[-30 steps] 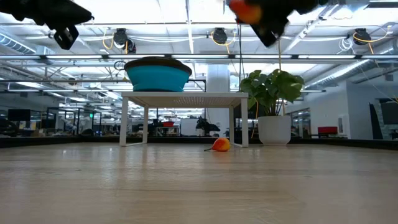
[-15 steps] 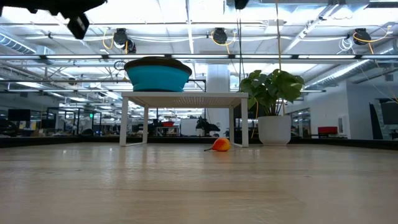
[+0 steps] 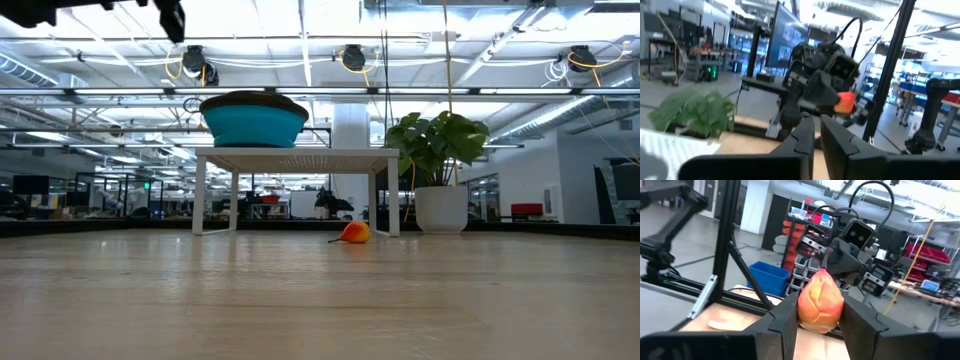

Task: Pick & Place Fruit
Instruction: Put the peach in the blue strainer bowl on the shelf

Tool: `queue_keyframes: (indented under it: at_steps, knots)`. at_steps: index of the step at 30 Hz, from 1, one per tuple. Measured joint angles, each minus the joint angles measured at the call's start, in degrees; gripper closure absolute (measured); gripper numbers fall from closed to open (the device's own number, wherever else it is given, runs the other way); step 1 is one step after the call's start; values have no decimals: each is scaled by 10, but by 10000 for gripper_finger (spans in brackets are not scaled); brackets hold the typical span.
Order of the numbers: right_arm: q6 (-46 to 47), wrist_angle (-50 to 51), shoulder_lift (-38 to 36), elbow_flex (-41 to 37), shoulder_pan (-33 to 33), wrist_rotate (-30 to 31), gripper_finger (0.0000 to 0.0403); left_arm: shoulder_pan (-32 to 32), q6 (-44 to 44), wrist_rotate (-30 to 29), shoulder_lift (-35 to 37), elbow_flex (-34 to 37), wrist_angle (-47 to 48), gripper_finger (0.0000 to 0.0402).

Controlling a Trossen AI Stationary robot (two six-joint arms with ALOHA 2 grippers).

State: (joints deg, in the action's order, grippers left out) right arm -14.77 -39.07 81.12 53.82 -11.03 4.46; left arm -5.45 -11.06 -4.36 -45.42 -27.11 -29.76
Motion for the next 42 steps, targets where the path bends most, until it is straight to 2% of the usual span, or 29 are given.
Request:
queue_keyframes:
  at_steps: [9, 19, 24, 30, 42]
  knots:
    - [-39, -1, 0, 0, 29, 0, 282, -19, 58, -16, -121, -23, -162, 302]
    - [-44, -1, 0, 0, 51, 0, 282, -26, 99, -17, -237, -132, -168, 206]
    - [-55, -1, 0, 0, 51, 0, 282, -26, 113, -17, -272, -156, -167, 170]
    - [-57, -1, 0, 0, 51, 0, 282, -26, 110, -23, -299, -176, -153, 148]
    - [-55, -1, 0, 0, 51, -1, 282, -25, 108, -38, -344, -216, -131, 147]
